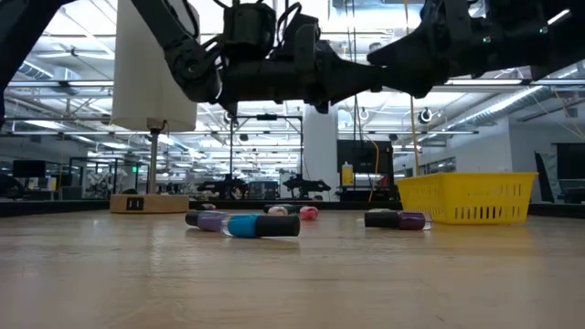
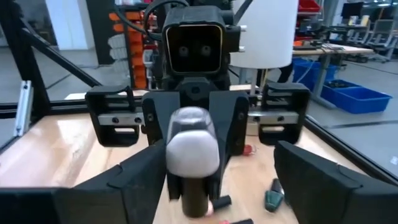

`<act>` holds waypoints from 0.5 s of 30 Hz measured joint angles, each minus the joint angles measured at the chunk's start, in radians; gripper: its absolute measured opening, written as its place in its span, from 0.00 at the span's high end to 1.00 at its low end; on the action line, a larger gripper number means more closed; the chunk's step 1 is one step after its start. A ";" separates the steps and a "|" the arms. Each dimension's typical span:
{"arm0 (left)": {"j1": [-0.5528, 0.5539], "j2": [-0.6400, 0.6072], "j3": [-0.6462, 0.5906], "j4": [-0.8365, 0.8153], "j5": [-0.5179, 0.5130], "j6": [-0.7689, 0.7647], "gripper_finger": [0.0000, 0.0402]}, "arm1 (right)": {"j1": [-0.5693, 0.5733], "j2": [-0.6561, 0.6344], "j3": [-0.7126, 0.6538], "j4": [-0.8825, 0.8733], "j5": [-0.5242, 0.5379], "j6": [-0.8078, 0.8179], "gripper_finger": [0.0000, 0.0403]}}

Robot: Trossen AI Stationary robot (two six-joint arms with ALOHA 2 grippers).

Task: Pick & Place Nail Polish
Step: Put the white nail polish into the yellow bin

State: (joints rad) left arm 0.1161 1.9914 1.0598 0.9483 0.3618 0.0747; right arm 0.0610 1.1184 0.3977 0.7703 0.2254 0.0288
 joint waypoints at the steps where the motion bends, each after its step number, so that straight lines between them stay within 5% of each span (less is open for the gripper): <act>1: -0.002 -0.001 0.008 -0.018 0.000 0.010 0.90 | 0.000 0.008 0.000 0.014 -0.007 0.000 0.29; 15: -0.006 -0.001 0.021 -0.057 0.001 0.021 0.90 | 0.000 0.017 0.000 0.034 -0.100 0.000 0.47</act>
State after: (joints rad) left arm 0.1101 1.9903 1.0809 0.8909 0.3626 0.0957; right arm 0.0608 1.1351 0.3981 0.8044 0.1258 0.0284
